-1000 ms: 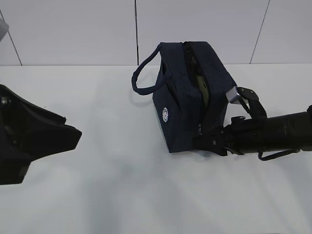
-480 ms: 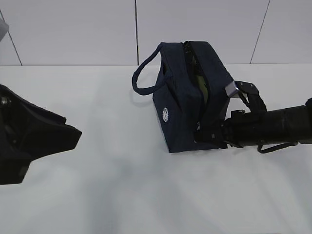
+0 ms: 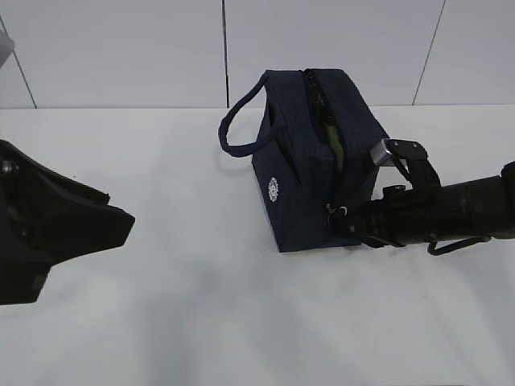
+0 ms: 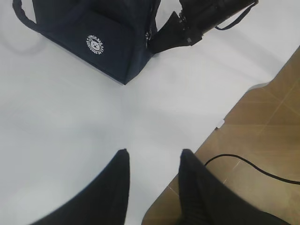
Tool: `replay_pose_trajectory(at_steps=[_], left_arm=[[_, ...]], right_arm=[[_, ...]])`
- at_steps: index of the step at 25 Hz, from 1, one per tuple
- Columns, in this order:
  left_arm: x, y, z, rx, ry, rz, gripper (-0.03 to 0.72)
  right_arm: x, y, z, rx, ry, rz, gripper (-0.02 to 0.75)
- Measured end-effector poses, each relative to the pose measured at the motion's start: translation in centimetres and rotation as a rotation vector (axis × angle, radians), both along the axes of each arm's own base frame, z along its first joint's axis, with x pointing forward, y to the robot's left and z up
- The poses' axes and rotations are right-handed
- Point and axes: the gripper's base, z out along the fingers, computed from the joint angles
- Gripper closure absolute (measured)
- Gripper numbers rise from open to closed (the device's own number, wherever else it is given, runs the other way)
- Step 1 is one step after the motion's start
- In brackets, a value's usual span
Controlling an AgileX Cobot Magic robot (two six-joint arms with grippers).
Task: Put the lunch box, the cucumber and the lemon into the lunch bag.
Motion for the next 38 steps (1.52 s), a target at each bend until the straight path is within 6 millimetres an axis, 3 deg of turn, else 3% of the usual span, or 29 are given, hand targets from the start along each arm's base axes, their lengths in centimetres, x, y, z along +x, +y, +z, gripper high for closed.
replay_pose_trajectory(at_steps=[8,14,16,21,24,33,38], left_arm=[[0.0,0.0,0.0,0.000,0.000,0.000,0.445],[0.0,0.0,0.0,0.000,0.000,0.000,0.448],[0.0,0.0,0.0,0.000,0.000,0.000,0.449],[0.0,0.0,0.0,0.000,0.000,0.000,0.449],[0.0,0.0,0.0,0.000,0.000,0.000,0.449],[0.0,0.0,0.0,0.000,0.000,0.000,0.450],[0.0,0.0,0.0,0.000,0.000,0.000,0.450]], right_arm=[[-0.3,0.0,-0.2,-0.036,-0.003,0.055,0.738],[-1.1,0.2,-0.6,-0.109,-0.019,0.203,0.728],[-1.3,0.2,-0.5,-0.097,-0.041,0.242,0.671],[-1.0,0.4,0.1,-0.037,-0.083,0.233,0.374],[-0.6,0.3,0.3,-0.012,-0.086,0.169,0.297],[-0.2,0.4,-0.8,0.040,-0.049,0.106,0.279],[-0.2,0.4,-0.9,0.065,-0.012,0.081,0.311]])
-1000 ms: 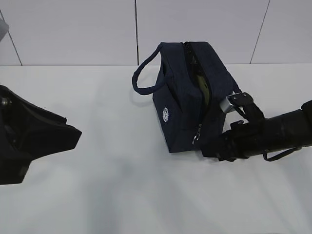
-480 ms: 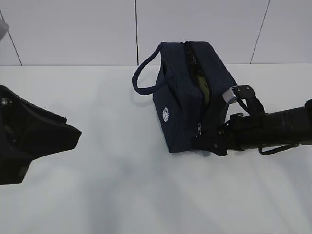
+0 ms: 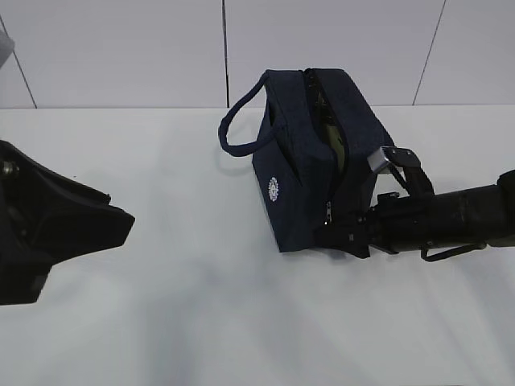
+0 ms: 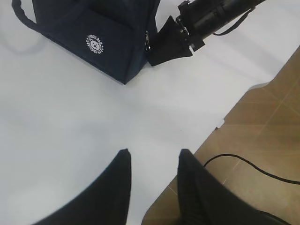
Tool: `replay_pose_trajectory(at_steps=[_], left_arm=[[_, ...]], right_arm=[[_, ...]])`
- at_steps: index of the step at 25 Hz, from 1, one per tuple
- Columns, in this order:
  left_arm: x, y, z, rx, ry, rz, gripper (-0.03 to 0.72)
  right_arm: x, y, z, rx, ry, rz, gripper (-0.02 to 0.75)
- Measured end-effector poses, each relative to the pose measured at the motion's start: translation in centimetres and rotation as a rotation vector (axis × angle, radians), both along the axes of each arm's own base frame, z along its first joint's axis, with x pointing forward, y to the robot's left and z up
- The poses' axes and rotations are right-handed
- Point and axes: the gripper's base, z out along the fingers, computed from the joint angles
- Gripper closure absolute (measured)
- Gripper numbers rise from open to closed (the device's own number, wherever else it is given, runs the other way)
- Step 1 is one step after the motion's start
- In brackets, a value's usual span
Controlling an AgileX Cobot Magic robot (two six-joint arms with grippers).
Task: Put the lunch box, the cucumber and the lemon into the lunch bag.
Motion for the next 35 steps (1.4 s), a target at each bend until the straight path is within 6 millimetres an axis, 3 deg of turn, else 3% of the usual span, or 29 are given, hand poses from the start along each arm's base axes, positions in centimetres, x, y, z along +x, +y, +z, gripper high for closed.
replay_pose_trajectory(at_steps=[9,14,21,25,35], left_arm=[[0.39,-0.43,-0.62,0.021,0.020,0.000,0.452],[0.51,-0.60,-0.85,0.025,0.032,0.001,0.452],[0.48,-0.62,-0.85,0.020,0.038,0.003,0.452],[0.48,-0.63,-0.85,0.019,0.039,0.003,0.452],[0.47,-0.64,-0.85,0.017,0.041,0.003,0.452]], right_arm=[[0.64,0.03,0.46,0.045,0.051,-0.057,0.412],[0.95,-0.05,0.56,0.049,0.071,-0.085,0.550],[0.92,-0.03,-0.03,0.052,0.091,-0.086,0.603],[0.92,-0.03,-0.03,0.052,0.091,-0.086,0.728],[0.44,0.17,-0.15,0.049,0.122,-0.037,0.737]])
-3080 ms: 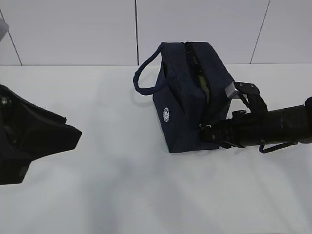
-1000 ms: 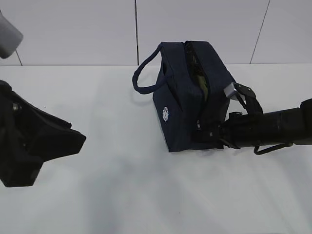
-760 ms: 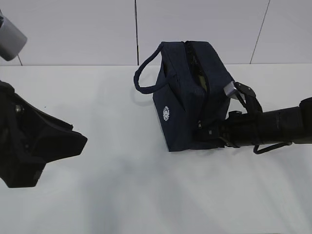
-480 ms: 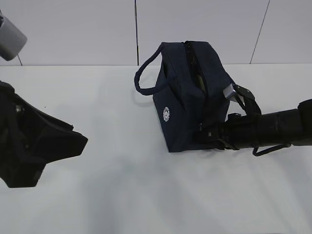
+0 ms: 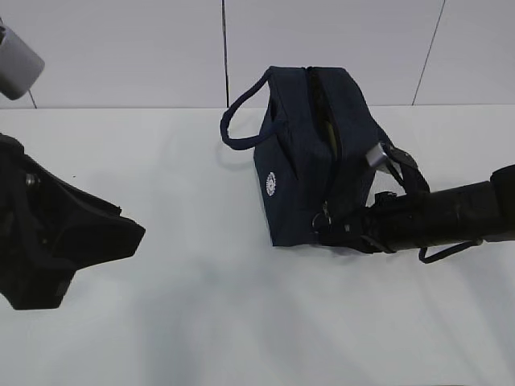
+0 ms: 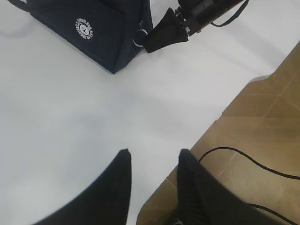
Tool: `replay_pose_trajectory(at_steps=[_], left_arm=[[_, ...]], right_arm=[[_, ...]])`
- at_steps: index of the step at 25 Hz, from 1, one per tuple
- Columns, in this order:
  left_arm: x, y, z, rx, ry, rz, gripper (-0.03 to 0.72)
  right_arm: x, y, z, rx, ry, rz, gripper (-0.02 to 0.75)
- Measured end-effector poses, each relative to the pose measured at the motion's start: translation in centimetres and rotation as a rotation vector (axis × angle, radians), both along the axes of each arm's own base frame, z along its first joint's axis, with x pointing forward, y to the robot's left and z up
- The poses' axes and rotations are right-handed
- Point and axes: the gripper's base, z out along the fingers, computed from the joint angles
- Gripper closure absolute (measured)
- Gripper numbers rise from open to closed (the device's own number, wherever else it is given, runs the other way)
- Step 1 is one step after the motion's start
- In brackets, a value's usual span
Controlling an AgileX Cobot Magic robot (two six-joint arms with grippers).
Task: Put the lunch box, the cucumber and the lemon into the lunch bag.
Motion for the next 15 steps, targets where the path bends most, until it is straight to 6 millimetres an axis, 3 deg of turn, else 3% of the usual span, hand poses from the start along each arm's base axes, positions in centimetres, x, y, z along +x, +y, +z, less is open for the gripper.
replay_pose_trajectory(at_steps=[15], left_arm=[[0.01,-0.01,-0.02,0.001,0.000,0.000,0.452]], right_arm=[[-0.61,0.45,0.26,0.035,0.028,0.087,0.737]])
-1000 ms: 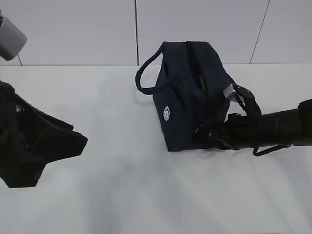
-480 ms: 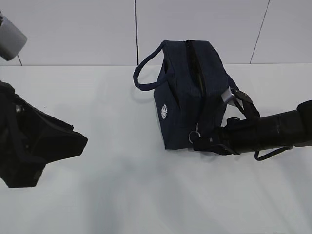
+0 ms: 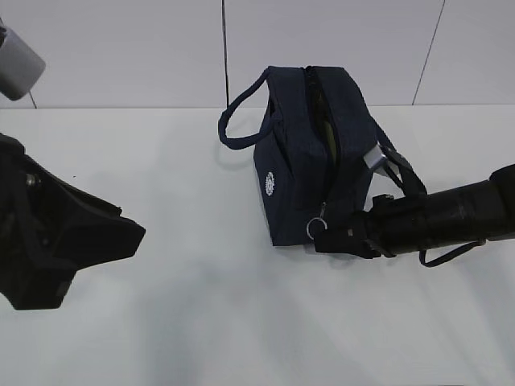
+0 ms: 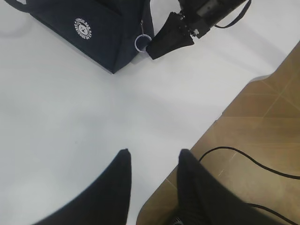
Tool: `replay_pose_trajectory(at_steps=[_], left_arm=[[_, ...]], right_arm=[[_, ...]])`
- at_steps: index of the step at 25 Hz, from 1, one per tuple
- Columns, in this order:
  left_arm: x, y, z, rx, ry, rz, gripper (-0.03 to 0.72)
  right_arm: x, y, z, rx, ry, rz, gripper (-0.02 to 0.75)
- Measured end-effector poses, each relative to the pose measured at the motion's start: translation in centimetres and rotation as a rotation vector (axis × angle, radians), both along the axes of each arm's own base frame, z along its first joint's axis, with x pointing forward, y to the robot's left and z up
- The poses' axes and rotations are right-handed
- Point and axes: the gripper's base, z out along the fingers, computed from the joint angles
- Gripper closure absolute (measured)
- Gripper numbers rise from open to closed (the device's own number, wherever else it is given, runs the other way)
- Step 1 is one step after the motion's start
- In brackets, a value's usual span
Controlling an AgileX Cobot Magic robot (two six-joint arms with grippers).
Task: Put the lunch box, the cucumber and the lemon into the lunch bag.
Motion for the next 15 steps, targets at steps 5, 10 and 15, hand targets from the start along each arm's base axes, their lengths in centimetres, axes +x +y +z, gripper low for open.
replay_pose_trajectory(at_steps=[5,10,15], left_arm=[[0.0,0.0,0.0,-0.001,-0.001,0.000,0.452],[0.0,0.0,0.0,-0.004,-0.004,0.000,0.452],[0.1,0.0,0.1,-0.009,-0.008,0.001,0.452]], right_arm=[[-0.3,0.0,2.0,-0.011,-0.028,0.026,0.738],[-0.7,0.0,4.5,-0.016,-0.078,0.039,0.737],[-0.9,-0.1,5.7,-0.014,-0.100,0.036,0.737]])
